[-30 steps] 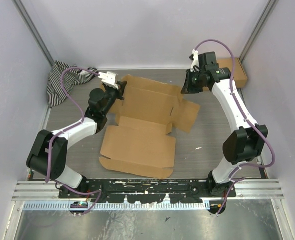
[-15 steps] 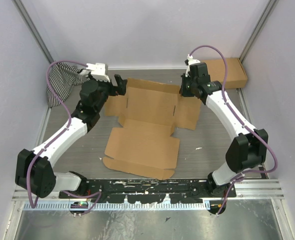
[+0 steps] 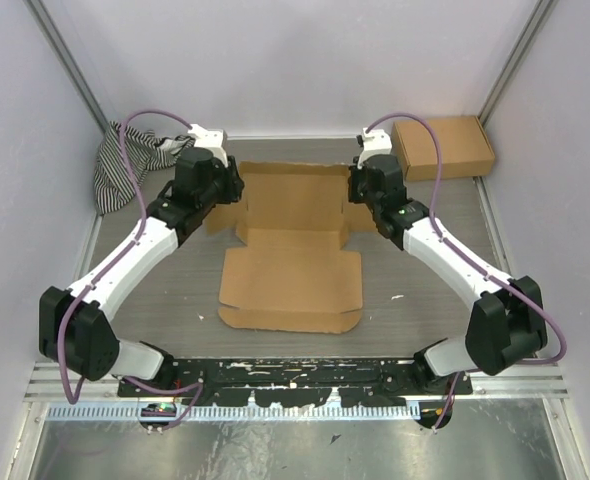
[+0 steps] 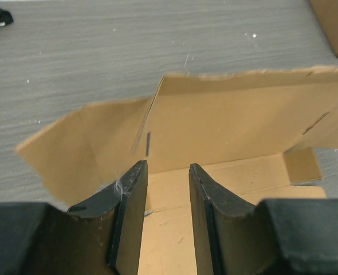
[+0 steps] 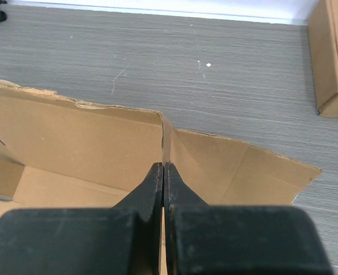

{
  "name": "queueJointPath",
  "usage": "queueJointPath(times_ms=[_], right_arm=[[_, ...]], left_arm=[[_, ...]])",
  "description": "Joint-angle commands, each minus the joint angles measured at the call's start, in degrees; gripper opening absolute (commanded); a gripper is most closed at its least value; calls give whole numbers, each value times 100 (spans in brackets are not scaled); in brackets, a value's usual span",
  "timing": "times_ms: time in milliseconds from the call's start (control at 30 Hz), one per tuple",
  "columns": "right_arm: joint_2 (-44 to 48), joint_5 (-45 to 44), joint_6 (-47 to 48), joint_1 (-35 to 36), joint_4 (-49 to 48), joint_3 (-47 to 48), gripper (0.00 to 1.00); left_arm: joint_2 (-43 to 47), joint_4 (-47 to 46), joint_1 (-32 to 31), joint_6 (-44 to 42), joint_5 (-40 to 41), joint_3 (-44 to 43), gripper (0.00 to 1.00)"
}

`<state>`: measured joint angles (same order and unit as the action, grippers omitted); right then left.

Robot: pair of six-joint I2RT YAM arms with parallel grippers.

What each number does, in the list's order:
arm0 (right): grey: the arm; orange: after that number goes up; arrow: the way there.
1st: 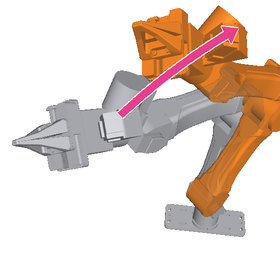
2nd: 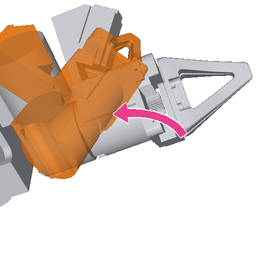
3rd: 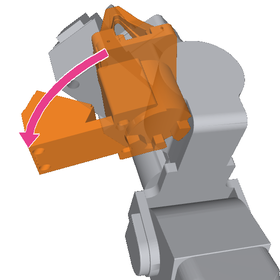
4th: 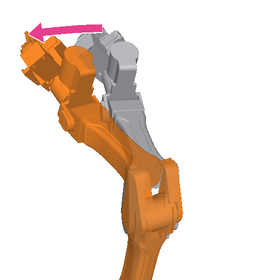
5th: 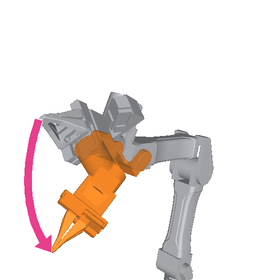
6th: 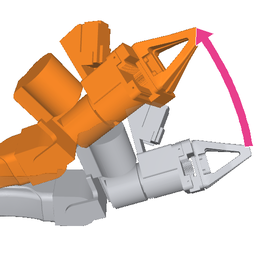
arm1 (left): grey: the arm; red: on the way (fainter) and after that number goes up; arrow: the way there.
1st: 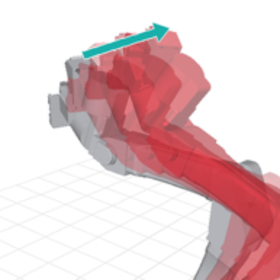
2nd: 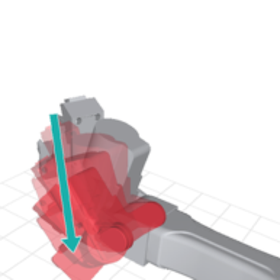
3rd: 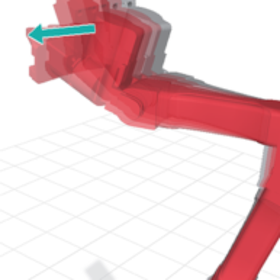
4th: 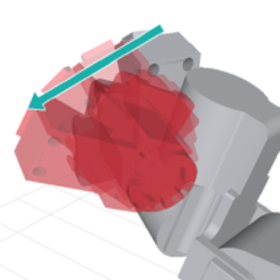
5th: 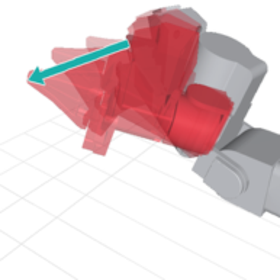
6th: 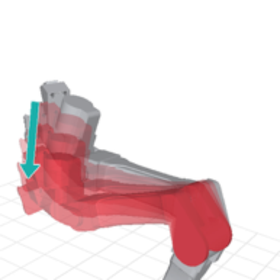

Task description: Fold the paper box

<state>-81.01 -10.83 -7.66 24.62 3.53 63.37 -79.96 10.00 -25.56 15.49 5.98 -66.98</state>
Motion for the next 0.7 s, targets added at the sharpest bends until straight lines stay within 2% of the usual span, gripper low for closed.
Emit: queueJointPath(times_ms=[0, 233, 433, 667], right_arm=[[320, -393, -46, -24, -844, -194, 1], [402, -259, -167, -1, -719, -313, 1], [684, -228, -162, 26, -1109, -765, 1], [939, -225, -154, 83, -1565, -1196, 1]], left_arm=[[-99, 451, 7, 42, 154, -40, 42], [-30, 652, 7, 43, 341, -37, 40], [86, 670, 5, -117, 612, -176, 49], [1, 729, -2, -159, 570, -415, 50]])
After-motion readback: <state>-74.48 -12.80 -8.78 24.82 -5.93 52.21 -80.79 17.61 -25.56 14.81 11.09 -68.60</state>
